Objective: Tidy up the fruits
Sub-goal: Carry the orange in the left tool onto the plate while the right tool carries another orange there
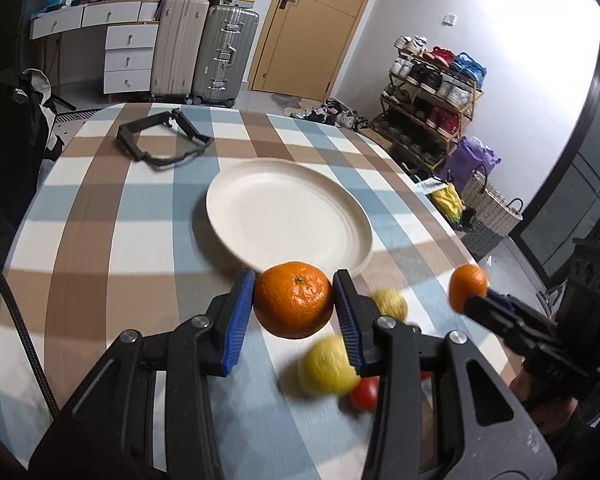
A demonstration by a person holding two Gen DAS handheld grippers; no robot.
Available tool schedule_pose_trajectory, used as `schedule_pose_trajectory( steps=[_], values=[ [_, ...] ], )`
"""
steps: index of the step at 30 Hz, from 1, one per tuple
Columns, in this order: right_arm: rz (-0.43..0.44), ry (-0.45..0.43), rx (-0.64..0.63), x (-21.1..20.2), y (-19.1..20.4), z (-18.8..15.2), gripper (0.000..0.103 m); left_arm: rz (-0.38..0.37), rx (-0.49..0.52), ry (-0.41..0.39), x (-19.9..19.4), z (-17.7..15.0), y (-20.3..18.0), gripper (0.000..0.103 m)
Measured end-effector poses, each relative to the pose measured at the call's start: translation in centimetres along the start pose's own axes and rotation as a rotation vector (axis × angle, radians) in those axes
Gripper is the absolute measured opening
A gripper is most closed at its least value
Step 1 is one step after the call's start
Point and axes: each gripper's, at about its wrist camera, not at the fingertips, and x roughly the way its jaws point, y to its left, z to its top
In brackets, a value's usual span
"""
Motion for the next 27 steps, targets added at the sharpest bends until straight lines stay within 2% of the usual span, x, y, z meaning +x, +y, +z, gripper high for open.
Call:
schedule_pose_trajectory(
  steps=[8,15,20,27],
  values=[
    [0.048,0.001,-0.014,2.8,-1.7,7.7,0.042,0.002,0.008,-0.010,4.7,6.7,0.8,0.038],
    [0.085,0.086,-0.053,8.9,-2.7,13.9,0.042,-0.011,0.014,0.031,10.3,11.5,1.8,0.038],
    [0.076,0.181,-0.090,14.7,-3.5,15.4,0.042,-0.023,-0.002,0.090,14.6,12.7,3.0,0.038],
    [0.046,0.272,-0.121,20.6,-4.8,14.4,0.042,-0.036,-0.006,0.133,18.8,13.1,4.2,0.038]
  ],
)
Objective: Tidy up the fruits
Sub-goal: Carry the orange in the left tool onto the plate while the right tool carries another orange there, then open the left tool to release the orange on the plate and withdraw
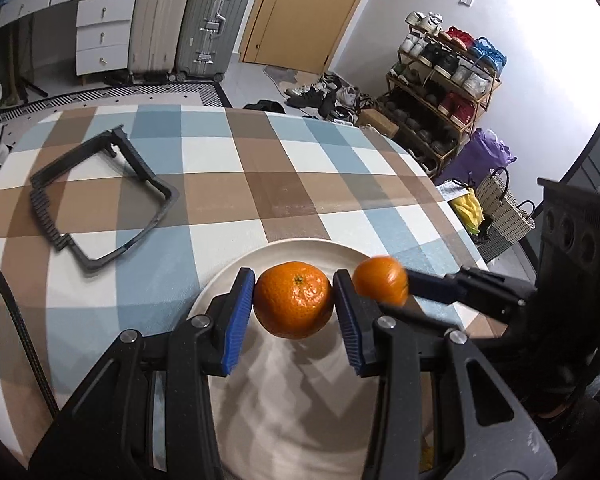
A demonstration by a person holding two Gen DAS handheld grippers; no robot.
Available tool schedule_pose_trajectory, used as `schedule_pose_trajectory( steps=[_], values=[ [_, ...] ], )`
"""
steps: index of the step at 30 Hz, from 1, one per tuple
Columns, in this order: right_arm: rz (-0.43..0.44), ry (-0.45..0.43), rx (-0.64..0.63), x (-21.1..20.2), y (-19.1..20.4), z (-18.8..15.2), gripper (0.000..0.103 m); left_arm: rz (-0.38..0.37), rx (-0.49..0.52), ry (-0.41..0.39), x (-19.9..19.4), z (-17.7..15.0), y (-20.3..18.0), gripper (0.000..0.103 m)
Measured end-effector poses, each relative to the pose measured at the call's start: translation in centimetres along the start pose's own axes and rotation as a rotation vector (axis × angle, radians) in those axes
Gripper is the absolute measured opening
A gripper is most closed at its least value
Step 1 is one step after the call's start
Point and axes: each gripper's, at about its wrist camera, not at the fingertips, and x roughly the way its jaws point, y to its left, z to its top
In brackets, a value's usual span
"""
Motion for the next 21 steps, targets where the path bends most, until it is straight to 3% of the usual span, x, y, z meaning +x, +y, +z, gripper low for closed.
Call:
schedule_pose_trajectory(
  steps=[10,17,21],
  values=[
    [-0.035,0.038,-0.011,3.1,-0.9,-0.7,0.042,-0.019,-0.018,0.024,3.5,0.7,0.2,0.038],
    [-0.059,0.033,-0.032,4.1,-0.4,-0.3,0.043,-0.041,-0.054,0.030,3.5,1.1,0.5,0.038],
    [-0.053,0.000,-0.008,3.0,-0.5,-0.4,0.053,-0.023,-0.010,0.007,2.0,0.8,-0.5,0.043]
  ],
)
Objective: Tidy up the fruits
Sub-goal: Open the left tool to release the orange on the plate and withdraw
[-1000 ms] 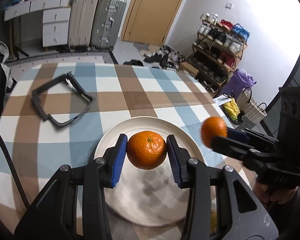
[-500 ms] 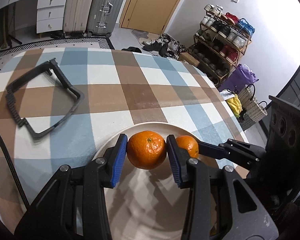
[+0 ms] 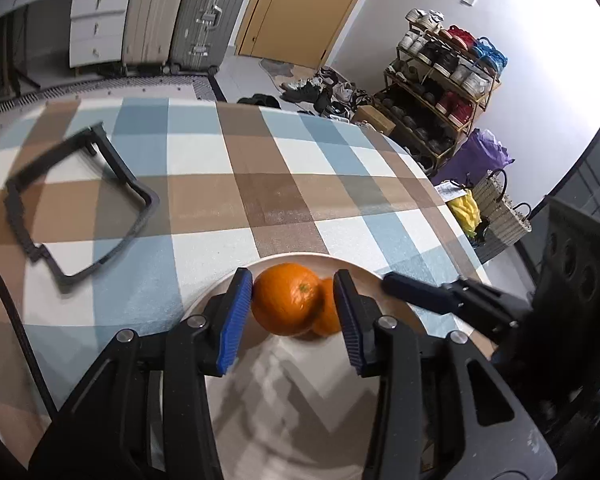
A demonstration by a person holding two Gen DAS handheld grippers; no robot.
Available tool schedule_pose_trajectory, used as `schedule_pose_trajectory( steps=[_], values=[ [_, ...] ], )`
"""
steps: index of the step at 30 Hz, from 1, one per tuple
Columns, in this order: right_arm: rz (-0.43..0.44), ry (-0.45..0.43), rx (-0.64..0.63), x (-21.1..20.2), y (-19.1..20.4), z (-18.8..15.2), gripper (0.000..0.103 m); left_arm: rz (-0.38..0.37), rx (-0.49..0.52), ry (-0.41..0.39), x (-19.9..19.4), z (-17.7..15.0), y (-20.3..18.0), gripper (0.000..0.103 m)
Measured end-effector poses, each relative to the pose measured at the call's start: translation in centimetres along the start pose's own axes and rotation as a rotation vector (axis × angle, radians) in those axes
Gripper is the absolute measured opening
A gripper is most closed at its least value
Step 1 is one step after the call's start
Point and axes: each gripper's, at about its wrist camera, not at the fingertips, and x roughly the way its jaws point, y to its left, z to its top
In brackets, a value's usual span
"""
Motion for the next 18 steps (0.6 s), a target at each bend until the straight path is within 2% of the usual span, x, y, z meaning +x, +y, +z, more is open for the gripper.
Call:
schedule_pose_trajectory(
  steps=[3,5,7,11,13,18],
  values=[
    [-0.014,-0.025,0.001,-1.7,0.2,-0.1,0.057,-0.005,0.010,-0.032,-1.8,-0.4,-0.8,0.056],
    [-0.024,-0.056,0.002,-3.5,0.4,-0.4,0.065,-0.003,0.022,-0.049,-3.0,-0.7,-1.5,0.062],
    [-0.036,-0.087,0.001,-5.2,0.8,-0.8,0.075,0.022,0.041,-0.068,-4.3,-1.1,-2.5,0.062],
    [-0.056,-0.136,0.002,-8.8,1.7,-2.2,0.078,0.036,0.060,-0.099,-7.5,-2.2,-4.0,0.066],
    [-0.069,-0.163,0.008,-10.7,2.1,-3.1,0.085,0.048,0.071,-0.121,-9.1,-2.9,-4.8,0.069],
    [-0.090,-0.229,0.023,-14.9,3.3,-5.3,0.090,0.101,0.097,-0.181,-13.5,-5.2,-6.5,0.078]
  ],
)
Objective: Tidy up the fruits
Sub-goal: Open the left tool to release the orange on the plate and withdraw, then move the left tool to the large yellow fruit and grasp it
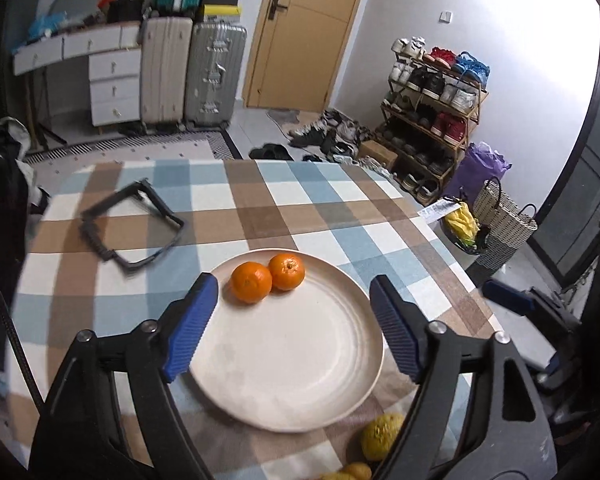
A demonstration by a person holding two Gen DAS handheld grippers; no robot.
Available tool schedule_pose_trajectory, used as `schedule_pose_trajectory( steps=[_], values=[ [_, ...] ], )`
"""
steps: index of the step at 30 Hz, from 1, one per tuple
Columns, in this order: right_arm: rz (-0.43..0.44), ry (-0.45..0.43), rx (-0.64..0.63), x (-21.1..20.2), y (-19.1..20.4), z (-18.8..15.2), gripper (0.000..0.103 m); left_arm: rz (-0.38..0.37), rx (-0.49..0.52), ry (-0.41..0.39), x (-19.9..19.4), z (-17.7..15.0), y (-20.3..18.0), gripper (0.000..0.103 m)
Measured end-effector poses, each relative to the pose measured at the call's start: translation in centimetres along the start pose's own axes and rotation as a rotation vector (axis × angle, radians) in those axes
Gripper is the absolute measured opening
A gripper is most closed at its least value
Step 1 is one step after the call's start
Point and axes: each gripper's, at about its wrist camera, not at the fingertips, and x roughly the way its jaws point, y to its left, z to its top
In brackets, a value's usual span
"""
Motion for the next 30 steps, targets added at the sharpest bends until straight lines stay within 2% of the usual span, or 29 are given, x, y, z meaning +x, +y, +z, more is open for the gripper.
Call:
schedule_pose_trajectory(
  steps=[10,13,15,16,19,23,30],
  values=[
    [-0.027,-0.145,0.027,-7.5,2.0,-2.4,0.102,0.078,0.023,-0.050,-7.5,-3.8,-1.6,0.085],
    [-0.028,-0.162,0.024,-8.7,2.7,-3.2,0.103,0.087,0.031,-0.063,-9.5,-5.1,-2.1,0.088],
    [-0.030,-0.165,0.025,-9.4,3.1,-3.9,0.103,0.095,0.030,-0.070,-10.5,-5.9,-2.4,0.094],
    [-0.033,-0.166,0.027,-9.7,3.2,-4.2,0.103,0.101,0.028,-0.076,-10.9,-6.3,-2.5,0.100],
    [-0.043,-0.163,0.041,-10.2,3.6,-5.5,0.103,0.108,0.022,-0.098,-12.7,-8.0,-2.7,0.102],
    [-0.057,-0.147,0.057,-10.6,3.9,-7.1,0.103,0.114,0.010,-0.080,-13.3,-10.1,-2.8,0.102],
    [-0.079,-0.122,0.072,-11.0,4.0,-9.8,0.103,0.101,-0.034,0.020,-11.5,-13.8,-1.7,0.102]
  ],
)
